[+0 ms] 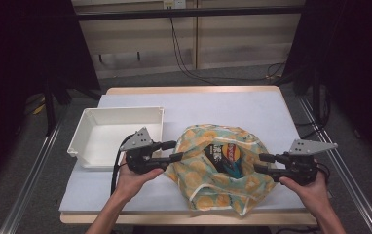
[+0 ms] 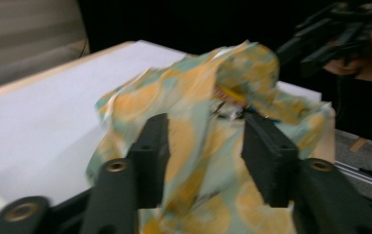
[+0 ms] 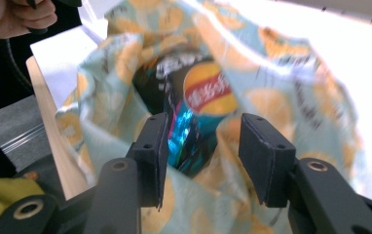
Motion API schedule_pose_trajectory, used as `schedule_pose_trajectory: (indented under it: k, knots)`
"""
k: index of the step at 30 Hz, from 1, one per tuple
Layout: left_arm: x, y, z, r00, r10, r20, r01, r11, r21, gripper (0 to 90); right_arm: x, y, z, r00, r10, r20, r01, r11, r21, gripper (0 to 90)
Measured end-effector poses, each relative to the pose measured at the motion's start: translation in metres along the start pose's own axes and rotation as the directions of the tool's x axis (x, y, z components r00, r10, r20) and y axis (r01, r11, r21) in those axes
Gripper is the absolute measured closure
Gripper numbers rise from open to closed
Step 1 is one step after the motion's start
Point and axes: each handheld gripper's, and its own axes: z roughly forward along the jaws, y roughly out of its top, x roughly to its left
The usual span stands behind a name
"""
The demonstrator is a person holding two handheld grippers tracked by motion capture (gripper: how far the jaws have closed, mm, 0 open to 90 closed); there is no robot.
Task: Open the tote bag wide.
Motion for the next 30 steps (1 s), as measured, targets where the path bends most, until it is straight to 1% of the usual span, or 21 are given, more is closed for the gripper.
schedule_pose_trajectory:
  k: [2,5,6,8,10,11,13,14,15,16,17,18,21,22,23,24,25,26,27,28,30]
  knots:
    - [-0.007,0.008,0.007,0.9984,0.025,0.050,-0.025,0.9997,-0.002,65.1,-0.001,0.006,-0.001,0.9999,-0.013,0.007,0.013,1.000,-0.011,54.6]
    - [-0.021,0.018,0.027,0.9917,0.055,0.116,-0.058,0.9980,0.026,66.2,-0.003,0.017,-0.001,0.9992,-0.030,0.028,0.031,0.999,-0.033,50.2]
    - [-0.026,0.020,0.035,0.9900,0.060,0.128,-0.064,0.9975,0.030,63.8,-0.004,0.020,0.001,0.9990,-0.028,0.035,0.030,0.999,-0.040,46.8]
    - [-0.034,0.022,0.051,0.9847,0.066,0.161,-0.075,0.9960,0.049,58.8,-0.007,0.026,0.008,0.9993,-0.037,0.010,0.037,0.999,-0.034,45.0]
    - [-0.042,0.021,0.067,0.9784,0.053,0.200,-0.065,0.9962,0.057,54.0,-0.011,0.030,0.019,0.9994,-0.035,0.006,0.035,0.999,-0.003,40.0]
    - [-0.046,0.021,0.076,0.9727,0.060,0.224,-0.078,0.9941,0.075,51.4,-0.014,0.031,0.026,0.9993,-0.038,0.001,0.038,0.999,0.007,38.6]
    - [-0.053,0.020,0.089,0.9677,0.067,0.243,-0.093,0.9907,0.099,47.1,-0.019,0.034,0.039,0.9995,-0.032,-0.003,0.032,0.999,0.022,37.3]
    - [-0.056,0.019,0.095,0.9641,0.084,0.252,-0.116,0.9867,0.114,45.0,-0.022,0.035,0.045,0.9993,-0.036,-0.002,0.036,0.999,0.032,37.3]
    - [-0.058,0.017,0.102,0.9615,0.081,0.263,-0.118,0.9846,0.129,44.8,-0.023,0.036,0.051,0.9993,-0.036,0.000,0.036,0.999,0.041,37.2]
    - [-0.060,0.015,0.109,0.9598,0.092,0.265,-0.136,0.9787,0.153,43.5,-0.025,0.037,0.056,0.9995,-0.033,-0.003,0.033,0.998,0.049,37.4]
    - [-0.061,0.012,0.115,0.9602,0.095,0.263,-0.144,0.9745,0.173,41.6,-0.027,0.038,0.061,0.9994,-0.035,-0.007,0.035,0.998,0.060,38.1]
    - [-0.061,0.009,0.120,0.9572,0.087,0.276,-0.142,0.9728,0.183,40.9,-0.028,0.038,0.066,0.9993,-0.038,-0.003,0.038,0.997,0.071,38.4]
    - [-0.064,-0.002,0.129,0.9527,0.091,0.290,-0.160,0.9613,0.224,41.9,-0.032,0.040,0.078,0.9991,-0.042,0.000,0.041,0.995,0.093,47.2]
    - [-0.065,-0.006,0.130,0.9540,0.093,0.285,-0.165,0.9566,0.240,45.7,-0.034,0.040,0.081,0.9993,-0.037,0.001,0.036,0.994,0.098,51.2]
    - [-0.066,-0.009,0.132,0.9493,0.099,0.298,-0.179,0.9503,0.255,51.8,-0.037,0.041,0.083,0.9996,-0.030,0.000,0.029,0.995,0.098,59.2]
    - [-0.067,-0.012,0.133,0.9465,0.111,0.303,-0.199,0.9399,0.278,58.9,-0.039,0.043,0.085,0.9997,-0.025,0.001,0.025,0.994,0.102,63.7]
    - [-0.068,-0.015,0.134,0.9450,0.109,0.308,-0.203,0.9341,0.293,65.8,-0.042,0.044,0.088,0.9997,-0.023,0.005,0.022,0.994,0.103,68.4]
    - [-0.069,-0.017,0.135,0.9398,0.104,0.326,-0.207,0.9303,0.303,72.4,-0.045,0.045,0.090,0.9999,-0.016,0.002,0.016,0.994,0.107,73.0]
    - [-0.069,-0.019,0.136,0.9383,0.104,0.330,-0.214,0.9231,0.319,76.6,-0.048,0.045,0.093,0.9999,-0.015,-0.001,0.016,0.994,0.112,76.8]
    - [-0.070,-0.022,0.137,0.9340,0.096,0.344,-0.214,0.9218,0.323,80.8,-0.051,0.046,0.096,0.9999,-0.010,0.006,0.009,0.993,0.118,82.6]
    - [-0.071,-0.026,0.138,0.9318,0.094,0.351,-0.220,0.9141,0.340,85.7,-0.057,0.048,0.101,1.0000,0.004,-0.005,-0.003,0.993,0.117,88.0]
